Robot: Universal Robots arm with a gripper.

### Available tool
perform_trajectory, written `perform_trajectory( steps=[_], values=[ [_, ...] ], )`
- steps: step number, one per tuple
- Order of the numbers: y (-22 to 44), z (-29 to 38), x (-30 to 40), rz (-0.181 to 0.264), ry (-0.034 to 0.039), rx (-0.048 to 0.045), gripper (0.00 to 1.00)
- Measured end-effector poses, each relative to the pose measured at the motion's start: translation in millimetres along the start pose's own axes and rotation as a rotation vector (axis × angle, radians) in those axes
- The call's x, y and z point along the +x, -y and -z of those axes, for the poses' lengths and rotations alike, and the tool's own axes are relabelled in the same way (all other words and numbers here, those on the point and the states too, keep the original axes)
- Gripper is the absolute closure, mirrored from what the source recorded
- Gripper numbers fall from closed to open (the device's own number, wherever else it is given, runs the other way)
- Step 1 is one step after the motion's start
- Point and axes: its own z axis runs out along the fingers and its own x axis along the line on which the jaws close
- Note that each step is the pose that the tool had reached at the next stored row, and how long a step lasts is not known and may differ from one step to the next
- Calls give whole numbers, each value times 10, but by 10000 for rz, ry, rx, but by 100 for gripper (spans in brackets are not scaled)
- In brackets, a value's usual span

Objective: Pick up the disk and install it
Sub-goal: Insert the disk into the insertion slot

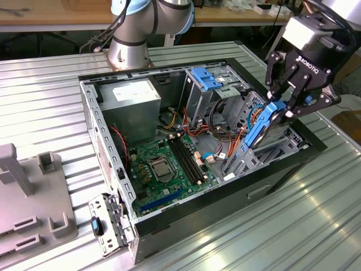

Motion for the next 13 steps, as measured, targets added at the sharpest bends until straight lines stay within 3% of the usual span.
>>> perform_trajectory(
  steps=[13],
  values=[
    [2, -85, 0, 0, 0, 0, 63]
  ],
)
